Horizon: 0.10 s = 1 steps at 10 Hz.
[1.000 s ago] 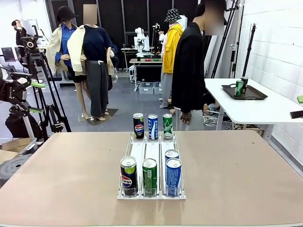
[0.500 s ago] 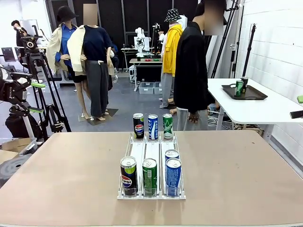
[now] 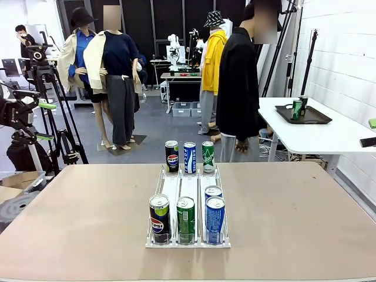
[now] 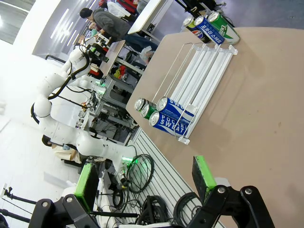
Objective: Retrieve and hand over the desired beverage to the person.
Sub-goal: Place the picked can on the Handle tray extended by the person.
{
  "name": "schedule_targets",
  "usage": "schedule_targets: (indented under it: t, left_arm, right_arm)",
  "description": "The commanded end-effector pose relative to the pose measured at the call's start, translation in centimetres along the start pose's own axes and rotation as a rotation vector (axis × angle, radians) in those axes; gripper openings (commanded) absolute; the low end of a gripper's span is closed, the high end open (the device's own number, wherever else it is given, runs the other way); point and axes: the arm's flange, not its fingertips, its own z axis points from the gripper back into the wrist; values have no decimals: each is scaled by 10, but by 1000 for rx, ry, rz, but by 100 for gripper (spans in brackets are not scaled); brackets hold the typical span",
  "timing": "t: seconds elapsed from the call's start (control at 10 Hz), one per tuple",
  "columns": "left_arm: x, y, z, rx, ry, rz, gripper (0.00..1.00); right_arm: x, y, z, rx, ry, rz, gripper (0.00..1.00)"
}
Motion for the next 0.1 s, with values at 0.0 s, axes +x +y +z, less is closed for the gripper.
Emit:
schedule_targets:
  t: [0.0]
  left_arm:
    - [0,-1,1,2,-5,8,100]
  right_arm:
    - [-2,0,-3,-8,-8,4,100]
